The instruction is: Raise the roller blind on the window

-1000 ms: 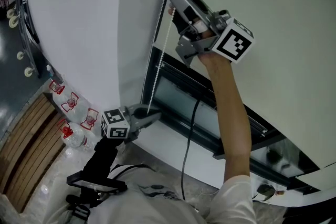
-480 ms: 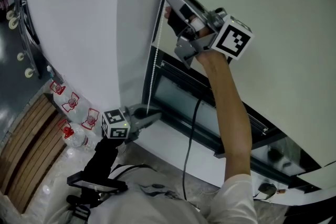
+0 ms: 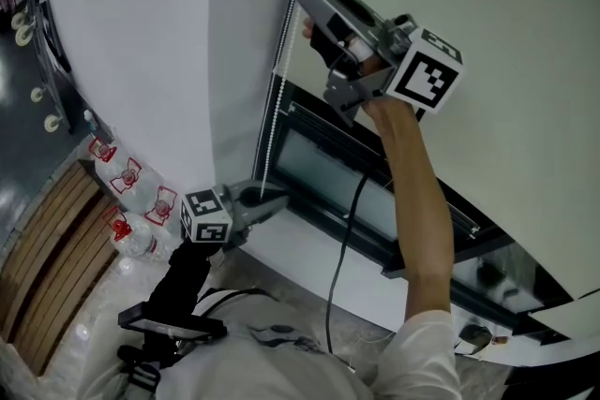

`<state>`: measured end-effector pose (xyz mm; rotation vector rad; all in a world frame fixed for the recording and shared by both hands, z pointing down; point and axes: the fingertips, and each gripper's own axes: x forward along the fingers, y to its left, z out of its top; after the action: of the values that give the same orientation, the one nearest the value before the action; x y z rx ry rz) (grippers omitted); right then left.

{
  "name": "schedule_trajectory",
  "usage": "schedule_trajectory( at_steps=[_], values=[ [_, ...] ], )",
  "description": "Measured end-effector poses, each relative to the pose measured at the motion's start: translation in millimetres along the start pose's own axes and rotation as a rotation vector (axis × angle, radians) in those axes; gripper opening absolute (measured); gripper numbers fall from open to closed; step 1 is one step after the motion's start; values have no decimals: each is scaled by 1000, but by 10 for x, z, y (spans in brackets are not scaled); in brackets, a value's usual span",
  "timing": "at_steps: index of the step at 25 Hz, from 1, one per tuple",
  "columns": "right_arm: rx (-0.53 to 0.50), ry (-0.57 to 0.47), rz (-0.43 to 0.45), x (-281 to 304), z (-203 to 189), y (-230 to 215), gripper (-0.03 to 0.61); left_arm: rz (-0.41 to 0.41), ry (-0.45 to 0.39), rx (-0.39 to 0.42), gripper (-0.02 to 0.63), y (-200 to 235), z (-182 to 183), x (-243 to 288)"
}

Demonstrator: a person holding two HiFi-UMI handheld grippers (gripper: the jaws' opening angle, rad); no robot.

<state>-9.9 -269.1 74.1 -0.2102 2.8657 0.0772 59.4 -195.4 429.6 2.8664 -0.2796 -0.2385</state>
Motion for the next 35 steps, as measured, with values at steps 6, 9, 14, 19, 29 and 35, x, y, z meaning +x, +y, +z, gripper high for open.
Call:
schedule_trajectory(
  at_steps=[6, 9, 14, 19, 29, 35],
  values=[
    [13, 33, 1, -112, -386, 148, 8, -5, -9, 12, -2, 1, 15, -3],
    [28, 34, -5, -189, -507, 186, 8, -8, -9, 21, -2, -2, 43, -5],
    [27, 79, -21, -278, -760, 235, 6, -10, -13, 35, -2, -4, 109, 1],
    [66, 112, -27, -373, -1088, 285, 6, -8, -14, 41, -2, 4, 143, 1],
    [169, 239, -36, -586, -2019, 426, 6, -1, -22, 42, -2, 27, 169, -21],
    [221, 200, -42, -679, -2194, 488, 6, 0, -23, 44, -2, 30, 159, -35]
  ],
)
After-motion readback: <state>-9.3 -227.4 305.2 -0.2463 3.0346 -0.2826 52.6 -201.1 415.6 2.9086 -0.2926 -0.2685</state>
